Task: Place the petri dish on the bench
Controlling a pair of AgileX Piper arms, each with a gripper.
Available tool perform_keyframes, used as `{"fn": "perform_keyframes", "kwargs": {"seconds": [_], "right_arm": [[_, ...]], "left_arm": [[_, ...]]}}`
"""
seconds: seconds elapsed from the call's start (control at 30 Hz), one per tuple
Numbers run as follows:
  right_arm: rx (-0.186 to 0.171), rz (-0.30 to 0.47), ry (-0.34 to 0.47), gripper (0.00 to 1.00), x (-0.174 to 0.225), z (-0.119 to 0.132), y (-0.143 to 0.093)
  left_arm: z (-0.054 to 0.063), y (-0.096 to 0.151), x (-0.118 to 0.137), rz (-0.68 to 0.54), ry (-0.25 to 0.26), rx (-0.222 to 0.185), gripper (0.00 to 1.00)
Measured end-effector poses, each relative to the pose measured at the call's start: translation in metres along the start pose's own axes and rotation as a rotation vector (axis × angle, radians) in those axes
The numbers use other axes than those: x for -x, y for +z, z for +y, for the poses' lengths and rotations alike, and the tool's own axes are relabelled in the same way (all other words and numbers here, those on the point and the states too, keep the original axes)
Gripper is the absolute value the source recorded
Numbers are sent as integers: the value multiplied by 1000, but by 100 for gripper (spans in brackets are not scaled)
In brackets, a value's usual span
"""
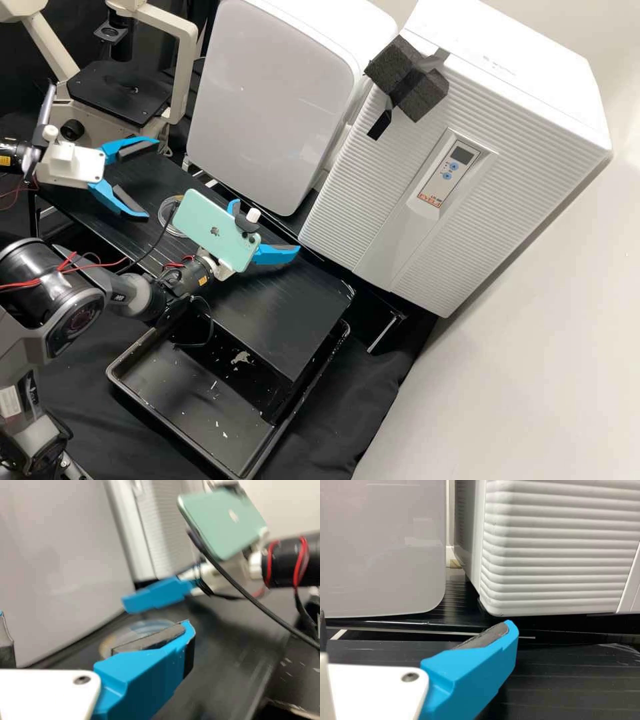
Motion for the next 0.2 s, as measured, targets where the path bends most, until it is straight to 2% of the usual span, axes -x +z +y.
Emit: {"fn": "perform_keyframes", "kwargs": {"seconds": [0.13,0.2], "right_arm": [[0,0,0,100,0,0,0],[0,0,0,100,0,0,0]], "left_arm": [[7,-6,13,109,137,-49,100],[9,-12,17,186,167,-67,100]]}}
